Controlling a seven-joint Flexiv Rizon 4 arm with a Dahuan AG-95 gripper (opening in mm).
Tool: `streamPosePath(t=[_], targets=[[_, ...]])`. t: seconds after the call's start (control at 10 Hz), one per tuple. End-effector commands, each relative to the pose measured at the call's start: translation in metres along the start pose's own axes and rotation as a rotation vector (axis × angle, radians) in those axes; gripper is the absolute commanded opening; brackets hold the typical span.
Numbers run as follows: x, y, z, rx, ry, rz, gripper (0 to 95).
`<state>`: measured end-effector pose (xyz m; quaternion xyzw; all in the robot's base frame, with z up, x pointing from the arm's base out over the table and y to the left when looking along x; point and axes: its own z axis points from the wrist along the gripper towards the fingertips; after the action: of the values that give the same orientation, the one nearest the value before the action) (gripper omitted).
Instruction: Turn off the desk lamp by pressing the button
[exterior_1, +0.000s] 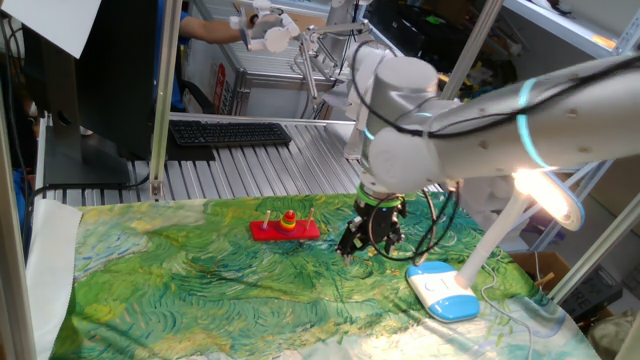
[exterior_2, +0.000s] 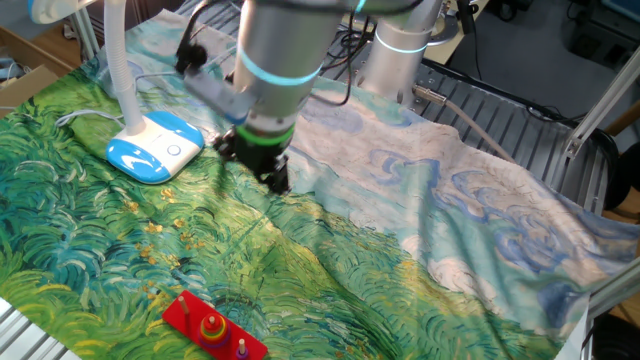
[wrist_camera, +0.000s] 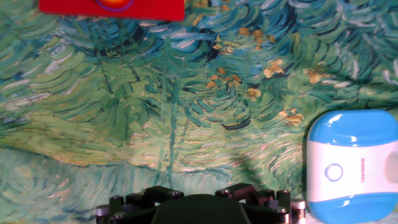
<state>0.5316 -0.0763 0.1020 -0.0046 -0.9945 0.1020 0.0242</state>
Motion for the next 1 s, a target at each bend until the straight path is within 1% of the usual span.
streamPosePath(t=[0.1,0.2,0.3,0.5,0.7,0.9,1.0], targets=[[-0.002,-0.016,0.009,0.005,-0.005,-0.014,95.0],[-0.004,-0.022,0.013,0.009,-0.01,-0.018,95.0],[-0.009,-0.036,0.024,0.008,-0.024,-0.035,95.0],[-0.016,-0.057,0.038,0.005,-0.033,-0.06,95.0],[-0.017,-0.074,0.046,0.002,-0.038,-0.069,95.0],[-0.016,-0.086,0.05,0.004,-0.043,-0.071,95.0],[-0.016,-0.086,0.05,0.016,-0.04,-0.065,95.0]])
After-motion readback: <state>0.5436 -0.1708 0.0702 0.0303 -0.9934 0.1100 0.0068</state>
